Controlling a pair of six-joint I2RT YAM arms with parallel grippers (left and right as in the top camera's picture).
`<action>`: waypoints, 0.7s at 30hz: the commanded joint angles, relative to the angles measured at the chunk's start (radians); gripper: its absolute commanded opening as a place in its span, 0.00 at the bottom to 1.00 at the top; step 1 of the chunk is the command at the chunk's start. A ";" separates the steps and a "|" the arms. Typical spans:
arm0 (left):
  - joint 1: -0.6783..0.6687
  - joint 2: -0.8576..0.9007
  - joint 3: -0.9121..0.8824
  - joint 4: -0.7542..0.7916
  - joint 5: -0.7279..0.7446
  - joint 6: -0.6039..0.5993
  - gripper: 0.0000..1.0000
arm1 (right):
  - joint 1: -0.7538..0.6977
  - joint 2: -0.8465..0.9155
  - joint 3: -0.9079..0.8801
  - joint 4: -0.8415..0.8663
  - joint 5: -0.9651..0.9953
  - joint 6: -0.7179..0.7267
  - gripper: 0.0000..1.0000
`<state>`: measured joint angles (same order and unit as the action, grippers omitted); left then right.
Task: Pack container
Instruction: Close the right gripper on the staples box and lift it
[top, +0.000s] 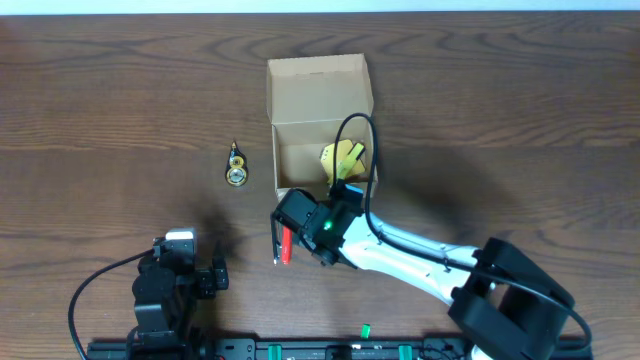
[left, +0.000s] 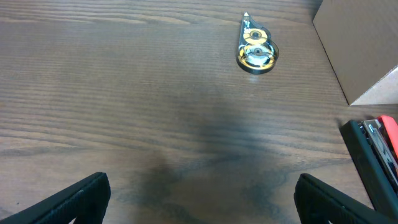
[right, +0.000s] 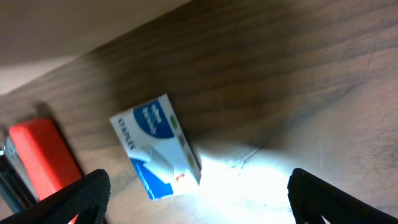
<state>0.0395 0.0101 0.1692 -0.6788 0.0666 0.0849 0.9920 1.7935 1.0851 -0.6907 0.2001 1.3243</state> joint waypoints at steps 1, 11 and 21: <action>0.008 -0.006 -0.010 -0.004 -0.015 -0.003 0.95 | 0.011 0.012 -0.002 0.000 0.016 -0.019 0.90; 0.008 -0.006 -0.010 -0.004 -0.015 -0.003 0.95 | 0.010 0.054 -0.002 0.008 0.020 -0.013 0.84; 0.008 -0.006 -0.010 -0.004 -0.014 -0.003 0.95 | 0.010 0.058 -0.002 0.022 0.020 -0.013 0.72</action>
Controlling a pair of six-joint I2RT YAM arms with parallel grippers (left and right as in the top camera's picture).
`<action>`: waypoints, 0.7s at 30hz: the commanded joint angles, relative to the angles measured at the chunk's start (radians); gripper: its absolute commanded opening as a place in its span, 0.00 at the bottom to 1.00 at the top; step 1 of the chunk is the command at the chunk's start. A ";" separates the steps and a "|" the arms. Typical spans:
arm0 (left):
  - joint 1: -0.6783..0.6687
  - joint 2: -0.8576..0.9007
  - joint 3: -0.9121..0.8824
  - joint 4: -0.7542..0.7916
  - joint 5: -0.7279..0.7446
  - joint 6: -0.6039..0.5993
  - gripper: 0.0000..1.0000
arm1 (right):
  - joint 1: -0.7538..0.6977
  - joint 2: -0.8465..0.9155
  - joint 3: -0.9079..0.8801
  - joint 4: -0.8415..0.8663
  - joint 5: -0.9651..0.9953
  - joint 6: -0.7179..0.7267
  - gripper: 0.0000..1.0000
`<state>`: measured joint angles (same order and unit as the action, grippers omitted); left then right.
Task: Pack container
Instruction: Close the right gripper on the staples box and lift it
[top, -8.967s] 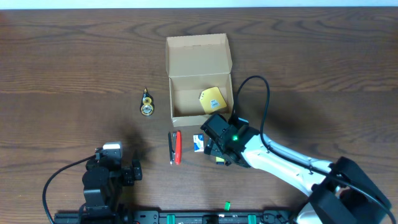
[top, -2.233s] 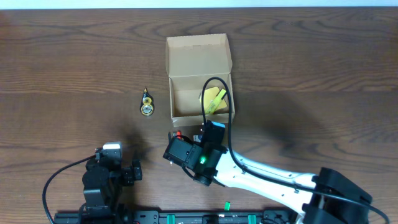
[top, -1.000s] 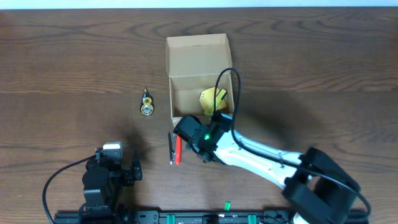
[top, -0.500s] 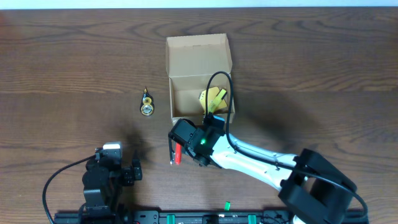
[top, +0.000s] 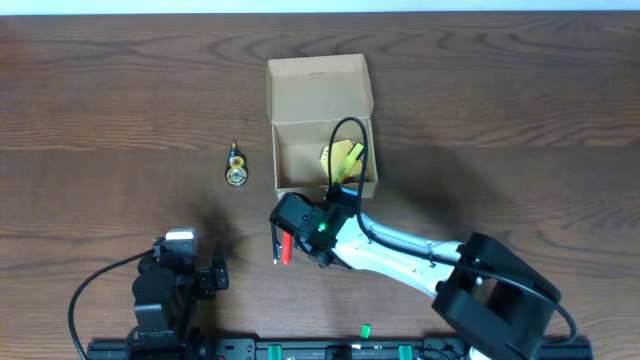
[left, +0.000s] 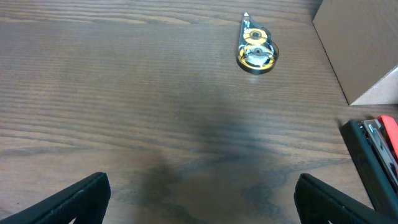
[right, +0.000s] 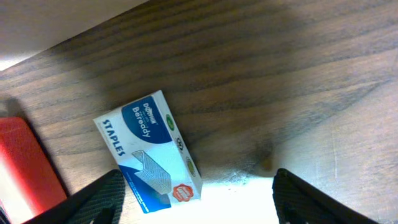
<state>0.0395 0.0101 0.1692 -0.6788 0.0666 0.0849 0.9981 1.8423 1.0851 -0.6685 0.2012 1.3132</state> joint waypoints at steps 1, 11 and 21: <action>0.008 -0.006 -0.010 -0.004 -0.014 -0.003 0.95 | 0.004 0.009 -0.002 0.000 0.019 -0.002 0.70; 0.008 -0.006 -0.010 -0.004 -0.015 -0.003 0.95 | 0.008 0.009 -0.002 0.005 0.019 -0.002 0.59; 0.008 -0.006 -0.010 -0.004 -0.015 -0.003 0.95 | 0.040 0.009 -0.002 0.007 0.019 -0.002 0.46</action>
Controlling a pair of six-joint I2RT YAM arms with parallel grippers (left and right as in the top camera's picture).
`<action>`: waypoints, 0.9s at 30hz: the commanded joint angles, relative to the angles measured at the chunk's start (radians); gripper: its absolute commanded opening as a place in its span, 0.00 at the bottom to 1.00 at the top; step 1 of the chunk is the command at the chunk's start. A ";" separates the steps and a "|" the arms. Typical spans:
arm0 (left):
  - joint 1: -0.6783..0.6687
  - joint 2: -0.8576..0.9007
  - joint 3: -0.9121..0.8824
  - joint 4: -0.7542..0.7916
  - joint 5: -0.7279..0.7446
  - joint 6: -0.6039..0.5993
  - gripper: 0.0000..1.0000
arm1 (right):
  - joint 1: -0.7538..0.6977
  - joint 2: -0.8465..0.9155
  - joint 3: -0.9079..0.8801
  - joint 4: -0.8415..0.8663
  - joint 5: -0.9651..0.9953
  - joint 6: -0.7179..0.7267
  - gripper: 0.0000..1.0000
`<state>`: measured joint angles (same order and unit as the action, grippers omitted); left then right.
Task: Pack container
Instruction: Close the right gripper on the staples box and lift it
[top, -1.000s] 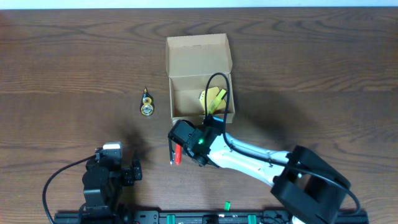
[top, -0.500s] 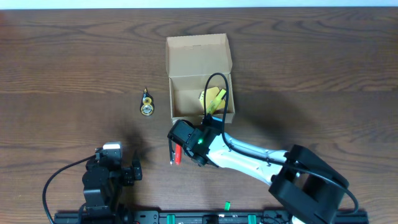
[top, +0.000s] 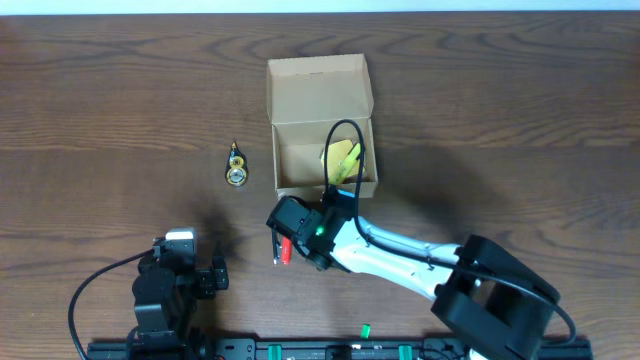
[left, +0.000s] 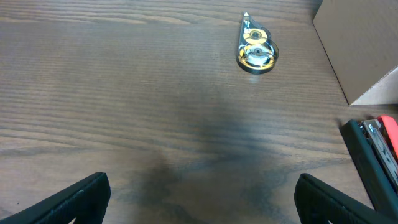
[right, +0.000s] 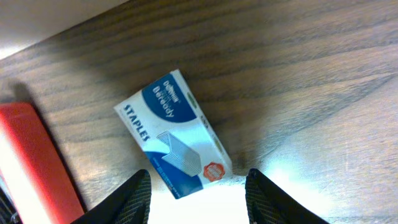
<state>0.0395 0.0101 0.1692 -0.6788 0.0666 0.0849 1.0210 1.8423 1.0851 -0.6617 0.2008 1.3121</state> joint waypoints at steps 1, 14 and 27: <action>0.008 -0.006 -0.010 -0.004 -0.015 -0.003 0.95 | 0.019 0.009 -0.002 0.000 0.019 0.000 0.46; 0.008 -0.006 -0.010 -0.004 -0.015 -0.003 0.95 | 0.021 0.009 -0.001 -0.052 0.066 -0.002 0.57; 0.008 -0.006 -0.010 -0.004 -0.015 -0.003 0.95 | 0.021 0.009 -0.002 0.025 0.153 -0.151 0.59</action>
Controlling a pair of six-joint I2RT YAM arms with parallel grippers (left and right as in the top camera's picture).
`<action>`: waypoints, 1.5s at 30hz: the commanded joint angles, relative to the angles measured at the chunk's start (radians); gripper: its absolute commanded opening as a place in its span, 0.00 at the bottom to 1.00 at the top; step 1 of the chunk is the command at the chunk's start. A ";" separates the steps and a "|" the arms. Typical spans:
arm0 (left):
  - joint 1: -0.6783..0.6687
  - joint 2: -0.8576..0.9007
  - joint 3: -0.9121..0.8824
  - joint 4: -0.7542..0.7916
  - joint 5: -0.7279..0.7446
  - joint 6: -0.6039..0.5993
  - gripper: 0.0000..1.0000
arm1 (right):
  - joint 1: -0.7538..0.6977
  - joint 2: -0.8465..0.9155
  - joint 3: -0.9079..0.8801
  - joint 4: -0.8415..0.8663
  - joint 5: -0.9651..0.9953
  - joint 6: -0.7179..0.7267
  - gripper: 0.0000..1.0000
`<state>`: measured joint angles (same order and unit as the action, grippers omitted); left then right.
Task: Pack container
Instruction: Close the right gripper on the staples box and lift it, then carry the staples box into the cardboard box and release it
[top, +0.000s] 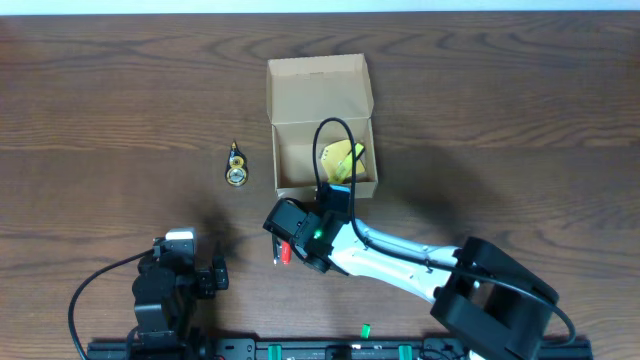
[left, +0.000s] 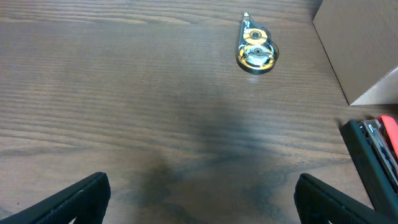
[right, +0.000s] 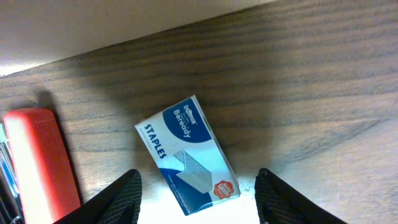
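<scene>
A small blue and white staples box lies flat on the table. My right gripper hangs open above it, one finger on each side, touching nothing. In the overhead view the right gripper hides that box. A red stapler lies just left of it, also seen as the stapler. The open cardboard box stands behind, with a yellow item inside. A correction tape roller lies left of the box. My left gripper rests open over bare table.
The cardboard box wall rises close behind the staples box. From the left wrist, the tape roller is far ahead, with the cardboard box and the stapler at the right edge. Dark wooden table all round.
My right gripper has shifted a little to the left, toward the cardboard box, still open. The staples box now sits higher in its view. The left arm has not moved.
My right gripper hung open over the staples box beside the stapler, fingers at the view's edges. At each later moment it stood slightly further left, with the fingers nearer the staples box in view. The staples box, stapler and tape roller stayed put. The left arm stayed still.
</scene>
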<state>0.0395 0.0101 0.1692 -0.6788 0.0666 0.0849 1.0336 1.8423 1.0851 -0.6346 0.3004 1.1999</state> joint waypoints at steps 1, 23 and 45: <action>0.008 -0.006 -0.010 -0.004 -0.015 -0.003 0.96 | 0.008 0.009 -0.002 -0.002 0.059 -0.048 0.59; 0.008 -0.006 -0.010 -0.004 -0.015 -0.003 0.95 | 0.009 0.048 -0.026 0.013 0.020 -0.064 0.34; 0.008 -0.006 -0.010 -0.004 -0.015 -0.003 0.95 | 0.174 -0.038 0.023 -0.127 -0.003 -0.064 0.24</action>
<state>0.0395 0.0101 0.1692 -0.6788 0.0666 0.0849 1.1934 1.8565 1.0847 -0.7494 0.2874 1.1419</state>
